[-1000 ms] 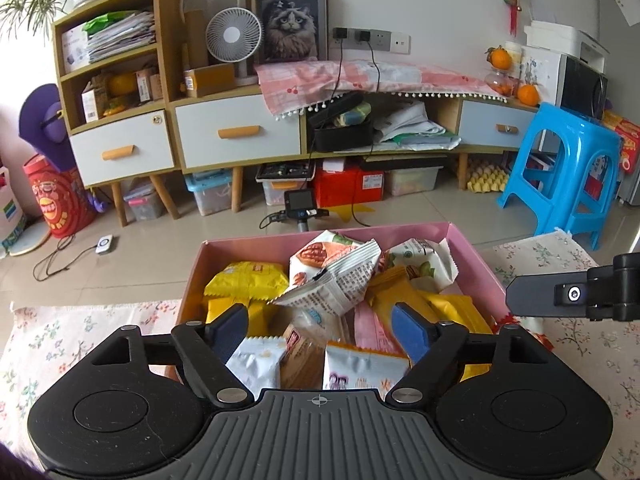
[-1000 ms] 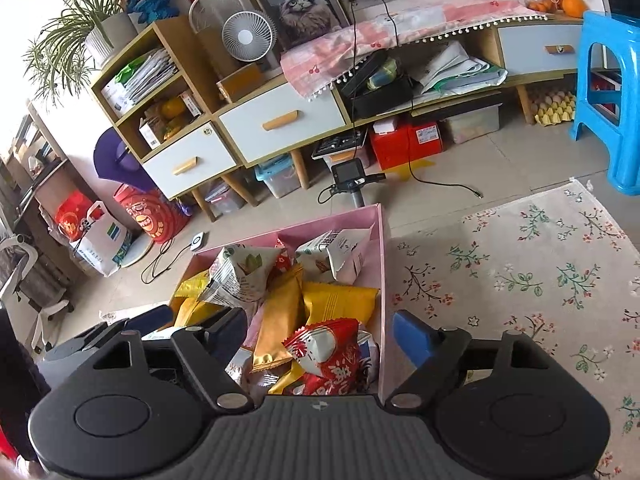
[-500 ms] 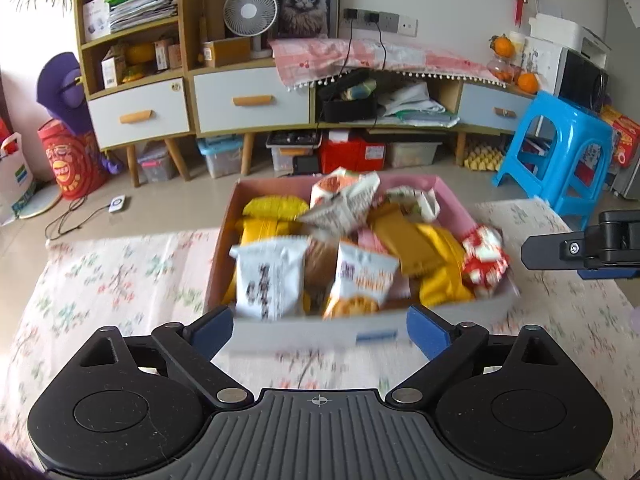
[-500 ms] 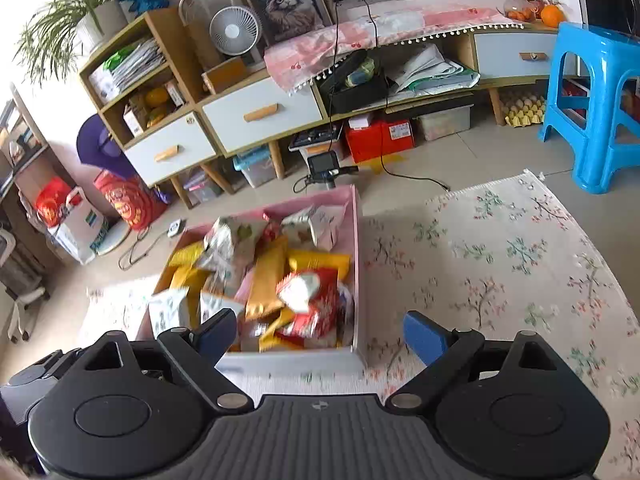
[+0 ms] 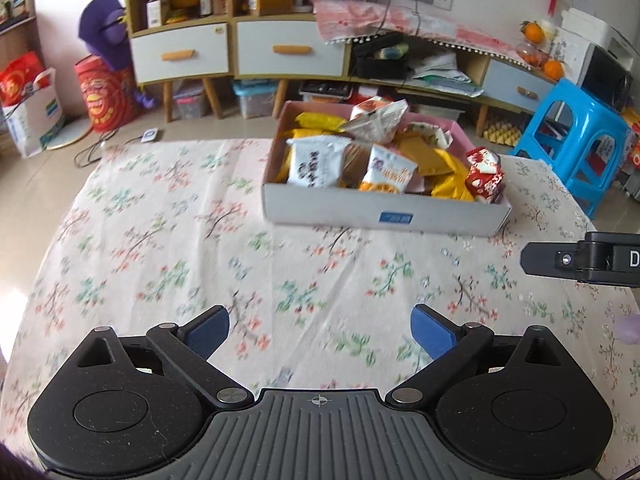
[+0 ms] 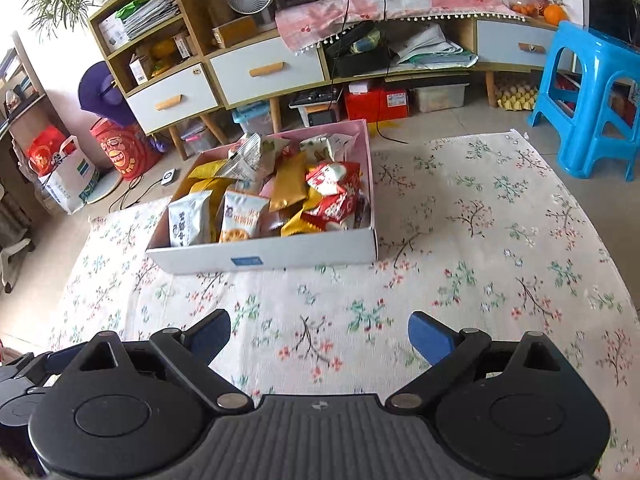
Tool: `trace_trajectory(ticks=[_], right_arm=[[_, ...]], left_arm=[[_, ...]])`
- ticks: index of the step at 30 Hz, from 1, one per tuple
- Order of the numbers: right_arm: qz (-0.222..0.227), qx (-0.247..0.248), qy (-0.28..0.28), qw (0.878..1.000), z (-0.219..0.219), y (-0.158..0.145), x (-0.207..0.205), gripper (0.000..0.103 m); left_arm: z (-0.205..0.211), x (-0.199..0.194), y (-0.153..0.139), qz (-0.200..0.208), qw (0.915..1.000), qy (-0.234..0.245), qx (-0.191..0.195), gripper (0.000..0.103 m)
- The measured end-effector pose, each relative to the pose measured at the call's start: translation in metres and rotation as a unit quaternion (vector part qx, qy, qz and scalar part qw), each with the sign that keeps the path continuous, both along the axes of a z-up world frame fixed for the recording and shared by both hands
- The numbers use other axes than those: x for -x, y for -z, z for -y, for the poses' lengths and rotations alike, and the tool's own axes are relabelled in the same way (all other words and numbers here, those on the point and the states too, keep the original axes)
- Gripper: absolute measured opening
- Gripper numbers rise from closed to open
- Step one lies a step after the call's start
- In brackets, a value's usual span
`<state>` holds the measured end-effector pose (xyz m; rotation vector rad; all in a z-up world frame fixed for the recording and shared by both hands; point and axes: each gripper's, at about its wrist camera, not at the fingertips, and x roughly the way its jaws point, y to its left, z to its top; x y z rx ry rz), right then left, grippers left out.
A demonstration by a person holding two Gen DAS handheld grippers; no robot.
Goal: Organize snacks
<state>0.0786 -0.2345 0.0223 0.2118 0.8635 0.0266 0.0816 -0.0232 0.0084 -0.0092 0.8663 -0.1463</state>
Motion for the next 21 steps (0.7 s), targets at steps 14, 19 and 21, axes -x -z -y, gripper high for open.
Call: trace_trajectory(ticks=[14,19,21], right_arm=[[0.049,0.118,-0.038,0.991,-0.034,-0.010,0.040,0.088],[0.062,0.115,-0.036,0.991,-0.040,-0.017,0.042,0.089],[0.069,0.126,-0.037,0.989,-0.044,-0.019,0.044,0.091]], left_arm=[[-0.019,0.036,-0.016,0.024,0.9987,-0.040,-0.017,0.103],[-0.017,0.037,-0.023,0.027,0.9979,-0.051,-0.030,0.103],[-0.017,0.036,-0.024,0.027,0.9974,-0.058,-0.033,0.103]])
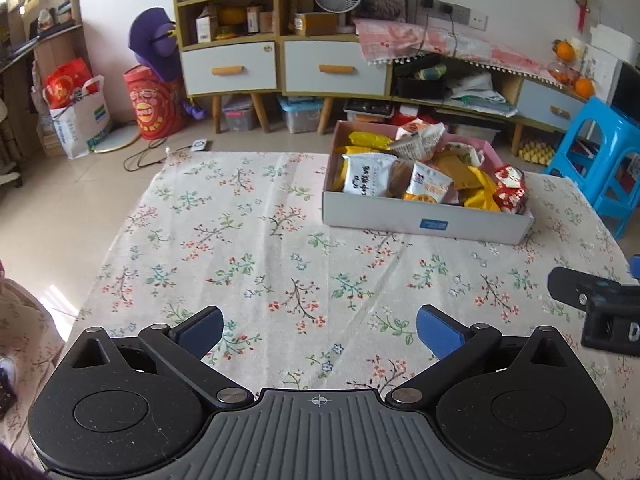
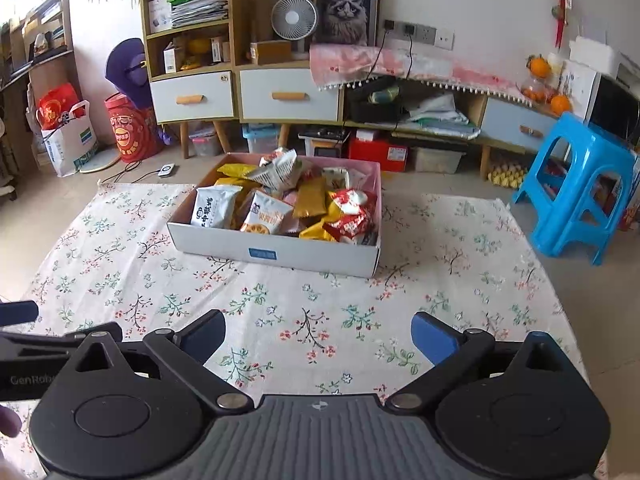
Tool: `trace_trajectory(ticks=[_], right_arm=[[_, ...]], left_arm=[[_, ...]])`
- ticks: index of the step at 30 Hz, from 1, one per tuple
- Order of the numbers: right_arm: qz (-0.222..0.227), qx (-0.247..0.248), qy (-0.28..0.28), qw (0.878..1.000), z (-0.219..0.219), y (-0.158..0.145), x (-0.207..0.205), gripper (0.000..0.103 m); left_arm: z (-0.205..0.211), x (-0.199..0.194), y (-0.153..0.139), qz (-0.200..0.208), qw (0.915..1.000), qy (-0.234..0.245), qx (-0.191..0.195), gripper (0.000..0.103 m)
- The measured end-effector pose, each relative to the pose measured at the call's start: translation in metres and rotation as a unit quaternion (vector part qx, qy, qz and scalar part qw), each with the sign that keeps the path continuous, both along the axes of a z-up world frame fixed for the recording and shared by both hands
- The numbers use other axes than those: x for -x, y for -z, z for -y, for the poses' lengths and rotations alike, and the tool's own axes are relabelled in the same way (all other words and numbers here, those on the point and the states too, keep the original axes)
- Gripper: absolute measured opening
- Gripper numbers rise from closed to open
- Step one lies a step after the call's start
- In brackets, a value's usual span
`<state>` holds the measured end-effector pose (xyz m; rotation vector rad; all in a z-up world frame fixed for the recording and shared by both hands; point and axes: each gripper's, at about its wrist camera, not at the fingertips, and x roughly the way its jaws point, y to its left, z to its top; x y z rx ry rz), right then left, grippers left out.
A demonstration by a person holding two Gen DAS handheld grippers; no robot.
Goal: Organize snacks
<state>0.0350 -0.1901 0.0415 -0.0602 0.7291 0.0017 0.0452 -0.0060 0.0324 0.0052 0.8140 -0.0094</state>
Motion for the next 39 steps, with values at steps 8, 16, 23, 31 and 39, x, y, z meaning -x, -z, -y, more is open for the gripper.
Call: trace_trajectory(ticks=[8,16,23,31,39], right_arm=[[0.021,0.014,0.004,1.000,-0.0074,-0.0006,0.0025,0.092],[0.016,0.016,0.005,1.000,-0.0111,0.0035,0.0015,0.092],[0.014,0.008,0.008,1.000,-0.0102,0.0023,0.0030,0.092],[0.010,0.005,0.011,1.000,-0.0108,0.0039,0.0025,0.092],[0.008,0.007,0.009,1.000,-0.0121,0.0049,0.0017,0.092]], left_arm=[[-0.0019,-0.0038,0.0026,-0.013,0.9998,-0.015,0.005,0.103],[-0.0035,-0.0046,0.0031,-0.015,0.9995,-0.026,0.005,0.103],[-0.0017,-0.0032,0.0026,-0.014,0.9996,-0.025,0.004,0.103],[-0.0018,-0.0030,0.0022,-0.014,0.9996,-0.024,0.005,0.103],[-0.0002,-0.0022,0.0010,-0.014,0.9996,-0.023,0.005,0.103]])
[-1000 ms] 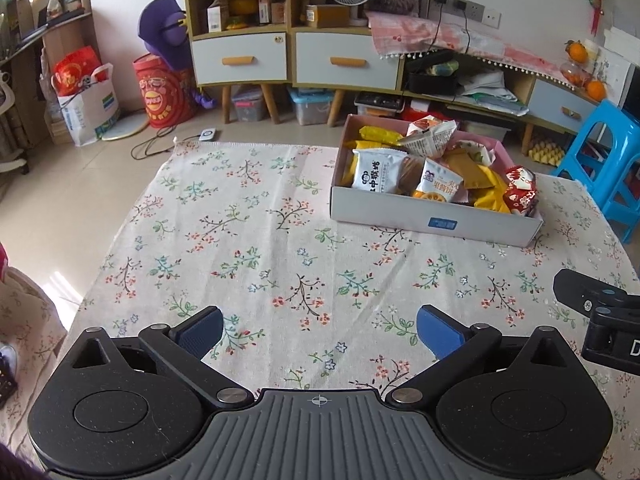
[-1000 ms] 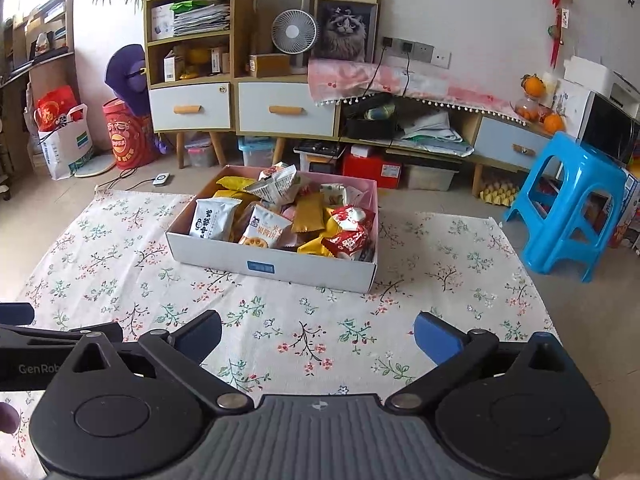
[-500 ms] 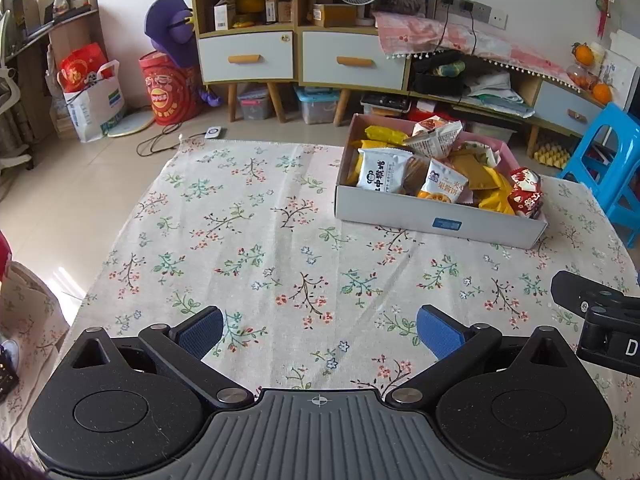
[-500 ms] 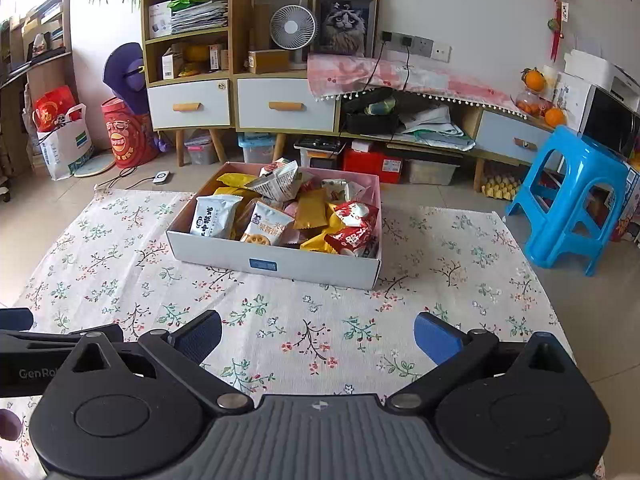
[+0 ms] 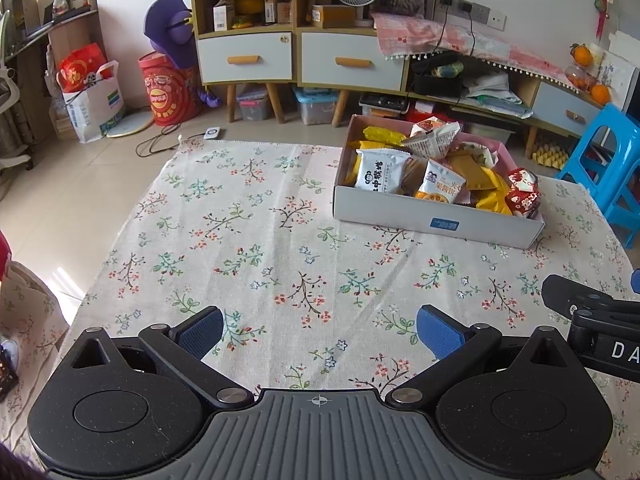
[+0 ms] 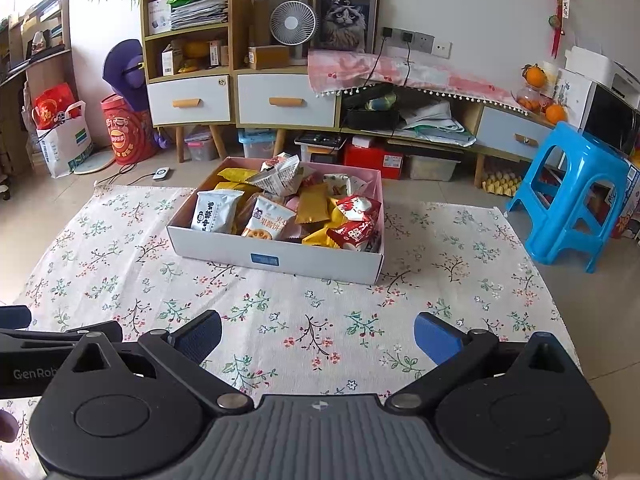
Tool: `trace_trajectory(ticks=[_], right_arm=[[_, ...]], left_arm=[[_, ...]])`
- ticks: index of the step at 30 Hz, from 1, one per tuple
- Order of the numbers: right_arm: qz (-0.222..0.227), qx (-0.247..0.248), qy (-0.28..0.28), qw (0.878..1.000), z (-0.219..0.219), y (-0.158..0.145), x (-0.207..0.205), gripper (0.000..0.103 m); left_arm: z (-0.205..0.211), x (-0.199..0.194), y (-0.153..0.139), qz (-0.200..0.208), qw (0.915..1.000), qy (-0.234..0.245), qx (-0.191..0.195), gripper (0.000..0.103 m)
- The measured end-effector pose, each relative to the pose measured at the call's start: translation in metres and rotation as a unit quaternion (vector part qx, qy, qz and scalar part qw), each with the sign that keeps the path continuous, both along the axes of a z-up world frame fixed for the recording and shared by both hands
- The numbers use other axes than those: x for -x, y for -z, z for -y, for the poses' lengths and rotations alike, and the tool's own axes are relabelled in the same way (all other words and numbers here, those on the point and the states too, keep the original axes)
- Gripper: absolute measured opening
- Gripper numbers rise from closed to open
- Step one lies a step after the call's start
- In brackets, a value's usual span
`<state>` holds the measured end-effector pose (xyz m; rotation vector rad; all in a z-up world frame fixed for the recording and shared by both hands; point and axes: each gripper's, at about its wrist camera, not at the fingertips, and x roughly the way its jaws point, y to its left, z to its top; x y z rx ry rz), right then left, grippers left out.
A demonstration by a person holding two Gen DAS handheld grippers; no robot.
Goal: Organize snacks
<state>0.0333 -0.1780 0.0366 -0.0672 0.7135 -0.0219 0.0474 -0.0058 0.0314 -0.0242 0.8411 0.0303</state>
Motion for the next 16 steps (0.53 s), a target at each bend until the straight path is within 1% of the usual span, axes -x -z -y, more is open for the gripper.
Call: trace_trajectory(ticks=[8,16], right_arm=[[-0.004,-0.003,0.003,1.000,0.0015,0.0016,-0.0001,0.092],[-0.007,0.004,0.003,1.000,0.0007,0.0028,0.0001,0.092]], left_arm=[[0.0003,0.0004,0.0003,-0.004,1.0000,0.004,0.000,0.103],[0.0012,0.0020,0.0003,-0.003,0.9999,0.010,-0.003,0.103]])
